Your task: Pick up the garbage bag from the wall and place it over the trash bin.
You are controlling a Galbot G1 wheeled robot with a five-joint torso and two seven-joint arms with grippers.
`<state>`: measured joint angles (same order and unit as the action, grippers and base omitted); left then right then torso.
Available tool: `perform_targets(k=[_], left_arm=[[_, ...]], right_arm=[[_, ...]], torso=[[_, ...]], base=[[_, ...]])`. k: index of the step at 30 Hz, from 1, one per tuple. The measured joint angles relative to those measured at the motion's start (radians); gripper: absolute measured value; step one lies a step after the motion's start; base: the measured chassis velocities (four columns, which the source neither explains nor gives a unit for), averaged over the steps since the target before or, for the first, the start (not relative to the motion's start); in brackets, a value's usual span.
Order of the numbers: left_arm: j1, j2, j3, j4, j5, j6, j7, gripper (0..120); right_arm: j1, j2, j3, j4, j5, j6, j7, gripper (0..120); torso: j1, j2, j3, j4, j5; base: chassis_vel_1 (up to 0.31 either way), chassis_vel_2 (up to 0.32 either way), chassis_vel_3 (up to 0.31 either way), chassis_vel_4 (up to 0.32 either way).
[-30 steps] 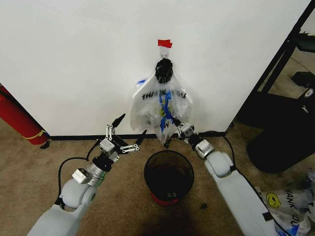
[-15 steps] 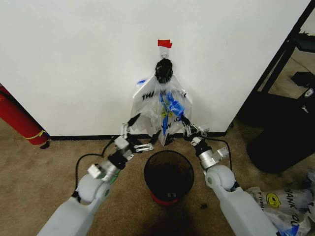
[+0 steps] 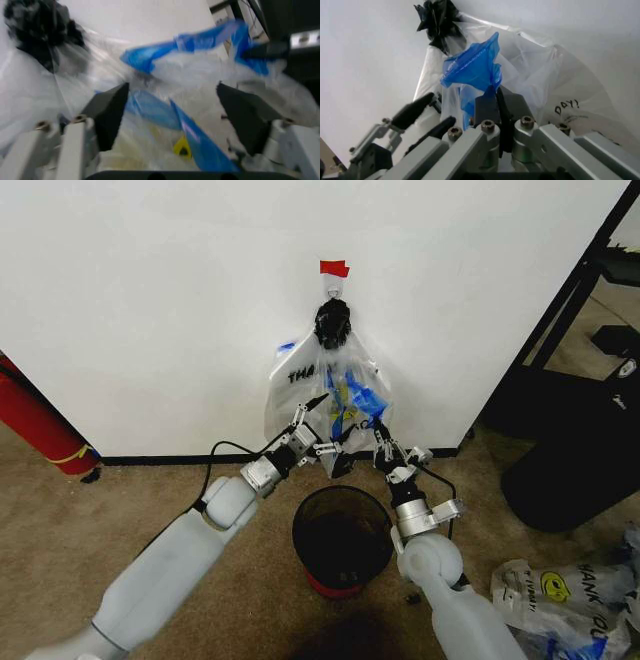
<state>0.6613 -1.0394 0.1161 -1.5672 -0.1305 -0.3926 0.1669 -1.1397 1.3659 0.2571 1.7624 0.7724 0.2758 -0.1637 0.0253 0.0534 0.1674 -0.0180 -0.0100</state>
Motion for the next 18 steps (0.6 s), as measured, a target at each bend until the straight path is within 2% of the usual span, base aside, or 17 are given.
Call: perform_targets(k=[1,2,6,8,9,13,18], left_arm=[[-0.004,0.004,0.005,0.002,0.002,0.006,0.003,64],[-0.004,0.004,0.005,0.002,0.002,0.006,0.003,64],[-0.019,0.009,0.031,0.024,0.022,0.027,0.032,47],[-0.026,0.003,0.042,0.038,0.029,0.033,0.040,43],[-0.026,0.003,0.042,0.038,0.029,0.033,0.040,43],[-0.052,-0.019,0.061,0.071,0.038,0.043,0.047,58],[-0.071,-0.031,0.071,0.094,0.048,0.055,0.048,63]], right_arm=[[-0.001,0.003,0.003,0.000,-0.005,0.003,-0.002,0],[-0.001,0.003,0.003,0.000,-0.005,0.003,-0.002,0],[0.003,0.009,0.017,0.000,-0.022,0.009,-0.011,0],[0.005,0.009,0.021,-0.001,-0.034,0.011,-0.018,0],[0.005,0.009,0.021,-0.001,-0.034,0.011,-0.018,0],[0.000,0.009,0.024,-0.004,-0.068,0.020,-0.042,0],[-0.005,0.013,0.021,0.001,-0.087,0.023,-0.054,0]], torso=[[0.000,0.000,0.000,0.0000,0.0000],[0.000,0.000,0.000,0.0000,0.0000],[0.000,0.000,0.000,0.0000,-0.0001],[0.000,0.000,0.000,0.0001,0.0000],[0.000,0.000,0.000,0.0001,0.0000],[0.000,0.000,0.000,-0.0001,0.0000],[0.000,0.000,0.000,-0.0002,0.0000]], base=[[0.000,0.000,0.000,0.000],[0.000,0.000,0.000,0.000],[0.000,0.000,0.000,0.000],[0.000,0.000,0.000,0.000],[0.000,0.000,0.000,0.000],[0.000,0.000,0.000,0.000],[0.000,0.000,0.000,0.000]])
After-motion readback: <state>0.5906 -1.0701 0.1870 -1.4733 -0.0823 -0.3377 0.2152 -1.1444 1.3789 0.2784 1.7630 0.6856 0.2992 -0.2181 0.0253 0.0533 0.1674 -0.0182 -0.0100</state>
